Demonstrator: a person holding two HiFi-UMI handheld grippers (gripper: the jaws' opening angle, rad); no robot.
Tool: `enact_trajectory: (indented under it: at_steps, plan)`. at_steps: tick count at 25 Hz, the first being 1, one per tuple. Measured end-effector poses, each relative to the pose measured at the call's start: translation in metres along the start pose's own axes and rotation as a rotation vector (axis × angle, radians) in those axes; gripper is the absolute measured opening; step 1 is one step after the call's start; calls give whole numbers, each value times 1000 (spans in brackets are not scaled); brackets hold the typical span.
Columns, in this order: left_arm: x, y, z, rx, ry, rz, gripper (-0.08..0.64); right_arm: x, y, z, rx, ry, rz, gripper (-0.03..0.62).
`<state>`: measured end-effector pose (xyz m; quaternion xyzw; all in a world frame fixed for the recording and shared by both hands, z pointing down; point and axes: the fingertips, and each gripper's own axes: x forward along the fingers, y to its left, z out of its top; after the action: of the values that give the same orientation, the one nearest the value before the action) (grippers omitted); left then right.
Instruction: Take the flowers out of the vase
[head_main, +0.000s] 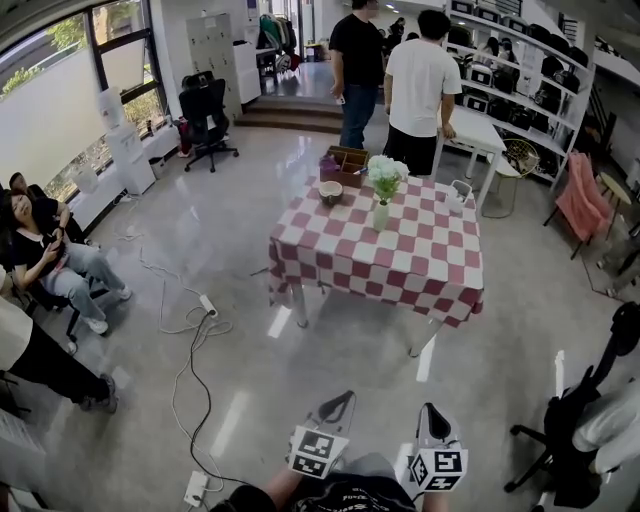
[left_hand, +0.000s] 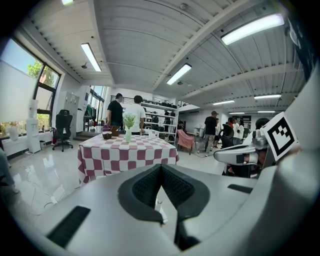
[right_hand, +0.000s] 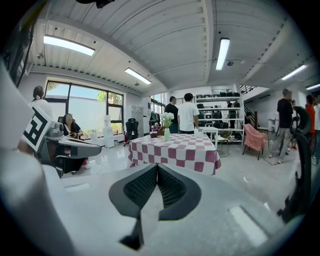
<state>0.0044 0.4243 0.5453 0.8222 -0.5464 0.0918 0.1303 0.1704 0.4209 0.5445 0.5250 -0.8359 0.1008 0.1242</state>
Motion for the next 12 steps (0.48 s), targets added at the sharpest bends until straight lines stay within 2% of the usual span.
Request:
enact_trajectory:
  at_steps: [12]
  plan:
    - [4, 15, -8, -20, 17, 33, 11, 19, 2, -2, 0, 14, 26, 6]
